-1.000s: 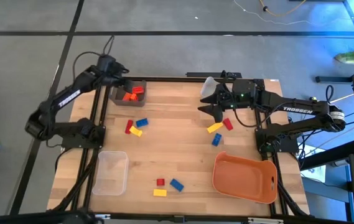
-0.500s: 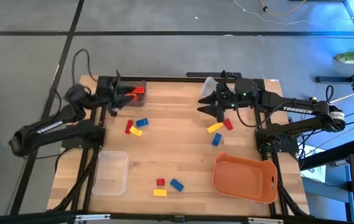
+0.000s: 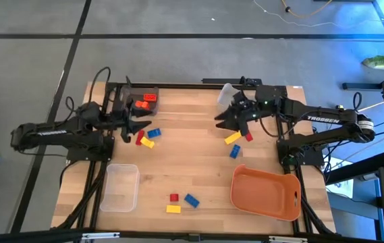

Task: Sort & place blocks by color
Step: Put the top right blue gamepiece into the gray bin

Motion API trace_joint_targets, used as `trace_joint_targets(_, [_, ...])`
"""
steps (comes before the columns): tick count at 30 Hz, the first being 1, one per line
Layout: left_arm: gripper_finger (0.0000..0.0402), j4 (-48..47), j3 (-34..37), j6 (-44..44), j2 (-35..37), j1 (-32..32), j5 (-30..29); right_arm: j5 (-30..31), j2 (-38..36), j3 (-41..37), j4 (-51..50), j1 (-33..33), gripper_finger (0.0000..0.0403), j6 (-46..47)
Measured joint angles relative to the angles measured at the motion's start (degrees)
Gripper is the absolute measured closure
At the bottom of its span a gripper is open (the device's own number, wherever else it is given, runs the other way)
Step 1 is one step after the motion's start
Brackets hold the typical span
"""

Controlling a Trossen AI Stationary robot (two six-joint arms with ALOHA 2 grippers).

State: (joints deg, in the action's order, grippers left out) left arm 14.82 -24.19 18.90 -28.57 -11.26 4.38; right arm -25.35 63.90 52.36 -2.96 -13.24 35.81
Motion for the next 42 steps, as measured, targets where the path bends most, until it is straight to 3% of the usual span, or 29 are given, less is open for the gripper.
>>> trace_joint_targets(4, [0.0175,0.24,-1.07,-0.02,-0.64,2.82,-2.11,2.70,0.00,0.02,-14.22,5.66,0.0128,14.94])
trace_joint_targets(10, [0.0175,0.08,-2.40,-0.07,0.41,3.16,-4.28,21.49,2.38,0.00,-40.76,17.21,0.0128,44.02])
trace_joint_targets(15, [0.0175,0.44,-3.01,-0.07,1.57,3.16,-4.61,31.46,9.89,-0.04,-44.57,20.52,0.0128,61.81])
trace_joint_targets(24, [0.0175,0.72,-3.02,-0.07,2.90,3.16,-4.93,31.69,25.29,-0.04,-44.63,20.53,0.0128,72.26])
trace_joint_targets(35, [0.0175,0.79,-3.05,-0.07,2.86,3.16,-4.92,33.28,32.32,-0.02,-42.78,20.31,0.0132,76.33])
trace_joint_targets(39, [0.0175,0.79,-3.05,-0.07,2.86,3.16,-4.94,33.03,32.63,-0.02,-42.62,21.00,0.0175,76.37])
trace_joint_targets(42, [0.0175,0.79,-3.05,-0.07,2.85,3.16,-4.97,32.73,32.23,-0.02,-42.89,21.69,0.0251,73.55])
